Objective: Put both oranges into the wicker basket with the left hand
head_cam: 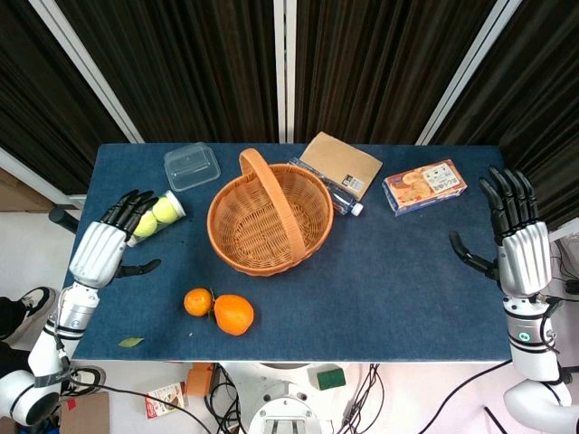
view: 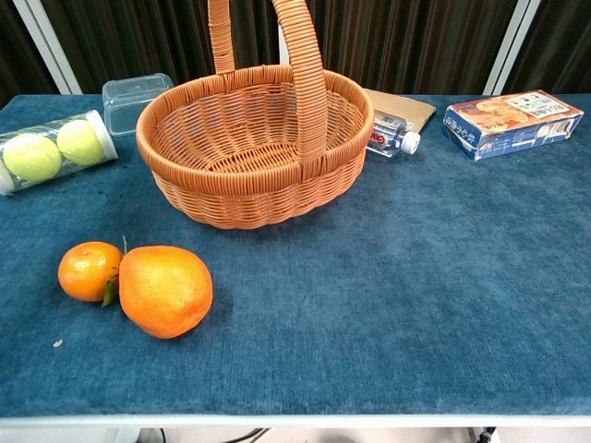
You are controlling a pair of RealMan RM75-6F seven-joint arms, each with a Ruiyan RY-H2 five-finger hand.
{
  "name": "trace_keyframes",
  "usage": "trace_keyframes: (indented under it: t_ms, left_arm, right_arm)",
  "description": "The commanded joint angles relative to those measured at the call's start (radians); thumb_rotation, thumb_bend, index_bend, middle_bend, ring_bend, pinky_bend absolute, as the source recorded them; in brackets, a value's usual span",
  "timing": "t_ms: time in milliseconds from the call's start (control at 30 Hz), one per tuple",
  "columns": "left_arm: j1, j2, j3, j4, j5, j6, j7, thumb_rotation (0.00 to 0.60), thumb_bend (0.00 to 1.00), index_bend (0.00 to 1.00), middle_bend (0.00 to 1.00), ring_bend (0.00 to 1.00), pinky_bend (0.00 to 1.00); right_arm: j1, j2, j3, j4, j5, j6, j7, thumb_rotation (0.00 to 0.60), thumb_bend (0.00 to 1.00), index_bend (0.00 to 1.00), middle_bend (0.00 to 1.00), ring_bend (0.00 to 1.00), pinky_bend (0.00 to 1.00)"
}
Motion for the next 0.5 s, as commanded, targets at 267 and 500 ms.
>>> trace_keyframes:
  t_ms: [267,500]
  left_arm:
    - [0.011,0.012,0.027,-0.028,0.022,0.041,0.030,0.600,0.04,0.11,0.09,0.04,0.23]
    - [0.027,0.024,0.071,-0.077,0.078,0.064,0.103,0.600,0.04,0.11,0.09,0.06,0.26]
  right_arm:
    - [0.002,-0.010,-0.022,0.027,0.008,0.011,0.020,0.600,0.32,0.00,0.00,0.00,0.00]
    - [-0.002,0.007,-0.035,0.032,0.006,0.017,0.021,0.600,0.32,0.00,0.00,0.00,0.00]
